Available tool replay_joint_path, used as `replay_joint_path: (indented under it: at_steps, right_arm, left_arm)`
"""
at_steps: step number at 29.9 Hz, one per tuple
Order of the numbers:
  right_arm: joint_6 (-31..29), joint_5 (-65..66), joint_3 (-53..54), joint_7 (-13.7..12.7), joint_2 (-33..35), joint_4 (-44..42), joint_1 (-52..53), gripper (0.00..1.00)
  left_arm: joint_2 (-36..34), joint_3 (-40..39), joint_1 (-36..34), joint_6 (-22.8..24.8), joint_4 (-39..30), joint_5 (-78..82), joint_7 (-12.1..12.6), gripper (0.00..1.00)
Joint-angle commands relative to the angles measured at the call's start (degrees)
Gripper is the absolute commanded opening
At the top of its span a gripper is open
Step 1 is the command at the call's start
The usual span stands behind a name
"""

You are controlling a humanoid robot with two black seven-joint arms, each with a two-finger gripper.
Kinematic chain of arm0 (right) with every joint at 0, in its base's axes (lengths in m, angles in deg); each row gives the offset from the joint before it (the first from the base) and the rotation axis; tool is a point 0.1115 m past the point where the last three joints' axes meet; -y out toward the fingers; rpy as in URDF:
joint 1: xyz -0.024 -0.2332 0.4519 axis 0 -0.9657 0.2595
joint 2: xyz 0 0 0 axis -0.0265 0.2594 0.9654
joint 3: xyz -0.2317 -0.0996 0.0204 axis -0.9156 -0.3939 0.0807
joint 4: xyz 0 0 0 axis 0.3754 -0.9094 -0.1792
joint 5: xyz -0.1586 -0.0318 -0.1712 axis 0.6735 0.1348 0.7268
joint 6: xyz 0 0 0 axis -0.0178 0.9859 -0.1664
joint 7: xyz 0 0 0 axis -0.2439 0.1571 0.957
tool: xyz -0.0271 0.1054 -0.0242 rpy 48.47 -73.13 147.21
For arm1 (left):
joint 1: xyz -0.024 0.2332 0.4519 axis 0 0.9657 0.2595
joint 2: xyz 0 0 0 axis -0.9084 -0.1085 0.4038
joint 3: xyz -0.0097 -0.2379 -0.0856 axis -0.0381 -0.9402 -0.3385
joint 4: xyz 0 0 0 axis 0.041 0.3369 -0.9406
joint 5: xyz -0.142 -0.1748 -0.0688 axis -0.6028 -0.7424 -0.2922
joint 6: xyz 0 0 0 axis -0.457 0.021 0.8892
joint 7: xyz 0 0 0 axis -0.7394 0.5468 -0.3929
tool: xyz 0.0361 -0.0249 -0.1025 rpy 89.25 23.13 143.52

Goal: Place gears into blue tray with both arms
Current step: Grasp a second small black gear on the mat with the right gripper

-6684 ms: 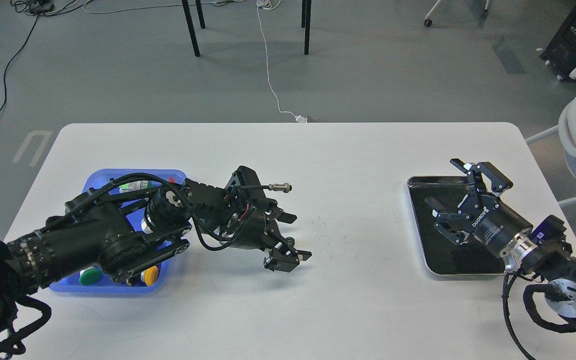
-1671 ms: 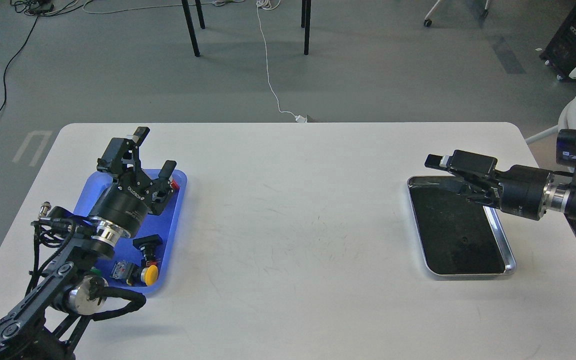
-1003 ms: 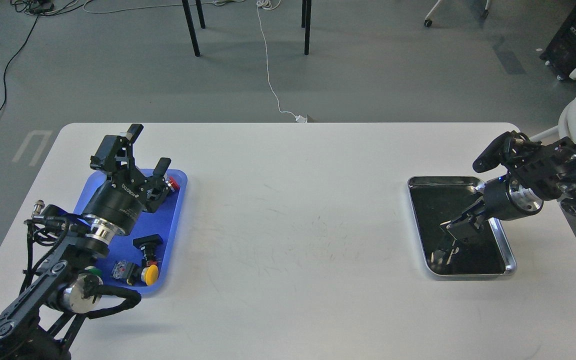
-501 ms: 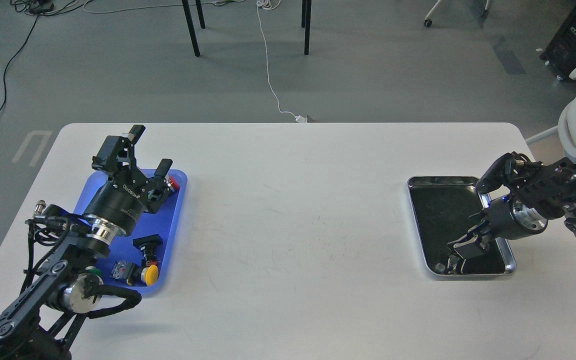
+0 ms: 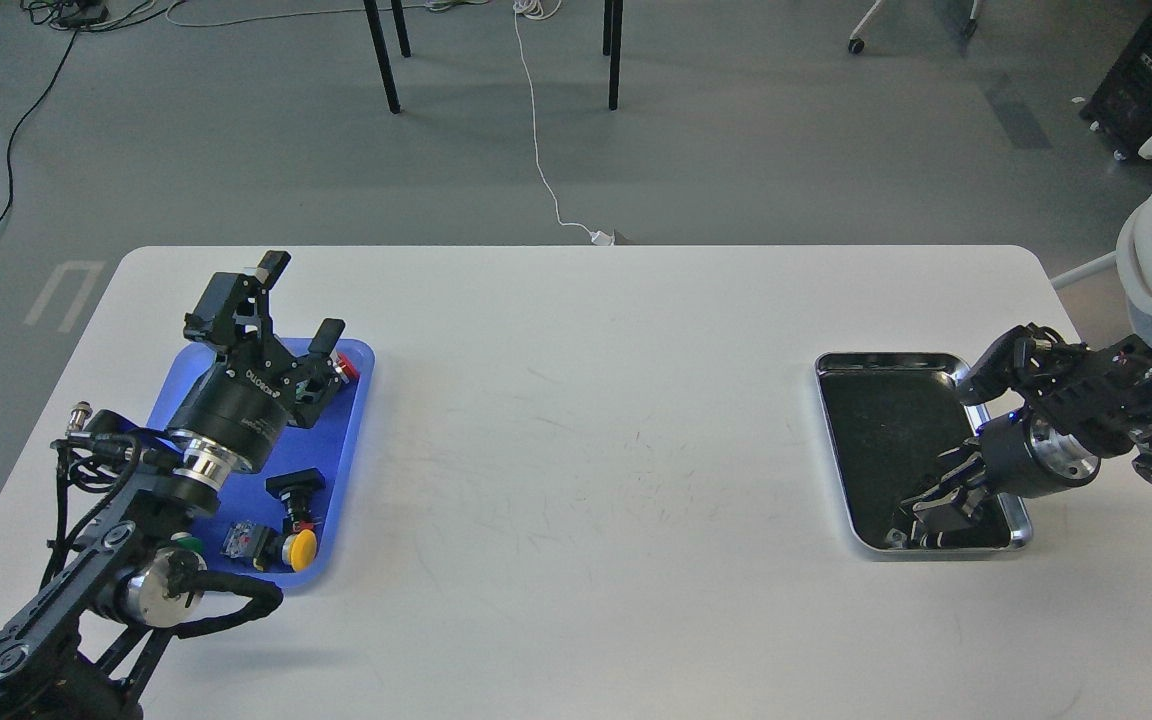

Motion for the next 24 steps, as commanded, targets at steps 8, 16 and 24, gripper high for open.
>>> replay_joint_path:
  at_steps: [8, 16, 24]
  right_arm:
    - [0.4, 0.01, 0.0, 0.0, -0.12, -0.18, -0.18, 0.39]
    - [0.4, 0.01, 0.0, 0.0, 0.05, 0.09, -0.09, 0.23]
    - [0.4, 0.01, 0.0, 0.0, 0.14, 0.35, 0.52, 0.23]
  left_arm:
    - [0.02, -0.07, 0.17, 0.0, -0.02, 0.0, 0.0, 0.98]
    - [0.02, -0.07, 0.17, 0.0, -0.02, 0.0, 0.0, 0.98]
    - [-0.07, -0.07, 0.17, 0.0, -0.02, 0.0, 0.0, 0.98]
